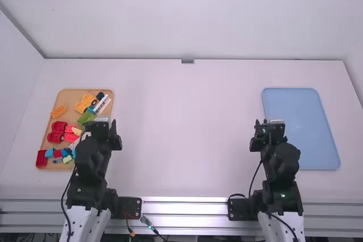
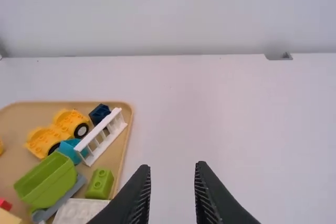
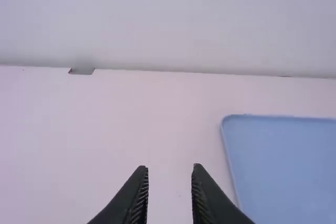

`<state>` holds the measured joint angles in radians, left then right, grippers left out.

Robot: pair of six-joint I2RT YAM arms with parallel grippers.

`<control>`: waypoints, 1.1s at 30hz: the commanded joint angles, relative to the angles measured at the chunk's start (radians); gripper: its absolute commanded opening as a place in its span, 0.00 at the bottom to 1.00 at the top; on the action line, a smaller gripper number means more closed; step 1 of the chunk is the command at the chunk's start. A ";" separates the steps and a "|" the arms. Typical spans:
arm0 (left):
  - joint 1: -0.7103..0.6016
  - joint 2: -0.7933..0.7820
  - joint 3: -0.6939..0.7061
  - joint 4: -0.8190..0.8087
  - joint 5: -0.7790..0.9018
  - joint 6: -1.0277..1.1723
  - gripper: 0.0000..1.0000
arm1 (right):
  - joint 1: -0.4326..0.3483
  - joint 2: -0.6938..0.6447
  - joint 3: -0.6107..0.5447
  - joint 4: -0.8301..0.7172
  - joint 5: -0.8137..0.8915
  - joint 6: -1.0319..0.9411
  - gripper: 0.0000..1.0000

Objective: Assemble lego blocks to make yellow taxi

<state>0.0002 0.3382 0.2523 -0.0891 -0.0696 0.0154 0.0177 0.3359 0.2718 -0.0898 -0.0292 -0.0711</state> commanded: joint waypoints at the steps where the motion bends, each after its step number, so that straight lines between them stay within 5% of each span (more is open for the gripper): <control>1: 0.003 0.064 0.073 -0.011 -0.039 0.009 0.27 | 0.012 0.069 0.083 -0.011 -0.013 -0.024 0.27; 18: 0.072 0.571 0.477 -0.133 -0.174 0.109 0.60 | 0.079 0.584 0.522 -0.142 -0.067 -0.206 0.61; 33: 0.354 1.033 0.925 -0.373 0.097 0.426 0.86 | 0.116 0.964 0.848 -0.230 -0.107 -0.321 0.86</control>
<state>0.3050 1.3003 1.0855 -0.4320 -0.0494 0.3412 0.1242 1.2636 1.0618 -0.3153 -0.1223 -0.3660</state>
